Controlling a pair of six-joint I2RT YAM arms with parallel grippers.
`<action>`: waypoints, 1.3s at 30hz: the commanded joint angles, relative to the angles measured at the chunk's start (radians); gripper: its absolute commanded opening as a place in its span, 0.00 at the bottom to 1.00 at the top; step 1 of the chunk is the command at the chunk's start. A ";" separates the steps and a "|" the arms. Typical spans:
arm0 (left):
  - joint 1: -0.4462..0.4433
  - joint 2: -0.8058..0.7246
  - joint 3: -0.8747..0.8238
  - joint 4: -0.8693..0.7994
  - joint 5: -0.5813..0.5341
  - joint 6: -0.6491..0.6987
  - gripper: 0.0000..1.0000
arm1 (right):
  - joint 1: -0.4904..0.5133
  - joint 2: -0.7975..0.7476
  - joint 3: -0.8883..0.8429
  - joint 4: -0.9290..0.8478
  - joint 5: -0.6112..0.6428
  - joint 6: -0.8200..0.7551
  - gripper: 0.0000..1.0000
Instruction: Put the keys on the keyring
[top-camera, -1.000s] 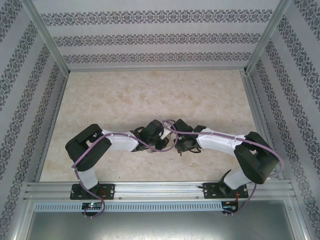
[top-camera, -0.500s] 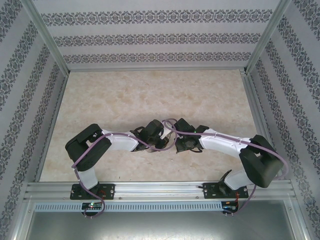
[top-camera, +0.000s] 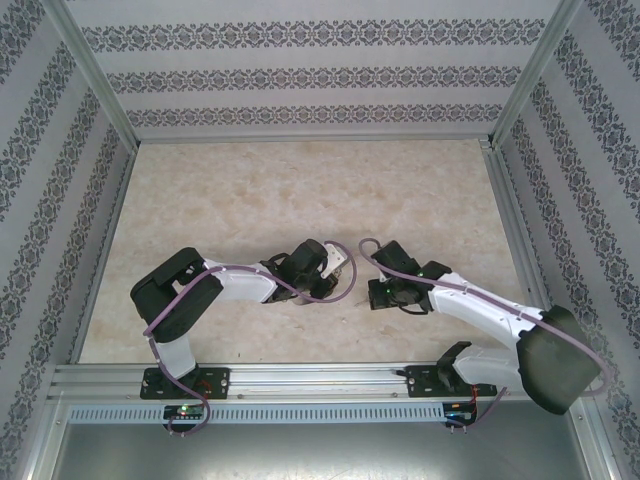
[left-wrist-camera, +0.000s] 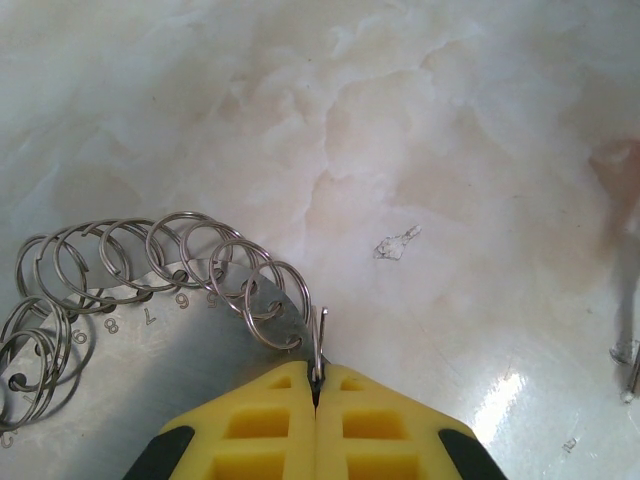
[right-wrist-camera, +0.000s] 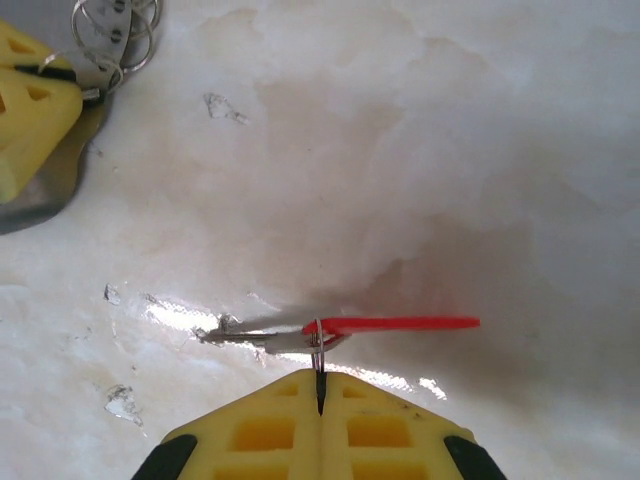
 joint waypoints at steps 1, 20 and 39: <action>0.008 -0.042 -0.001 0.004 0.009 0.020 0.00 | -0.035 -0.050 -0.013 0.006 -0.047 0.024 0.00; 0.008 -0.115 0.002 0.034 0.036 0.109 0.00 | -0.198 -0.221 -0.061 0.150 -0.181 -0.073 0.00; 0.008 -0.198 0.017 0.042 0.051 0.176 0.00 | -0.241 -0.139 -0.115 0.436 -0.541 -0.085 0.00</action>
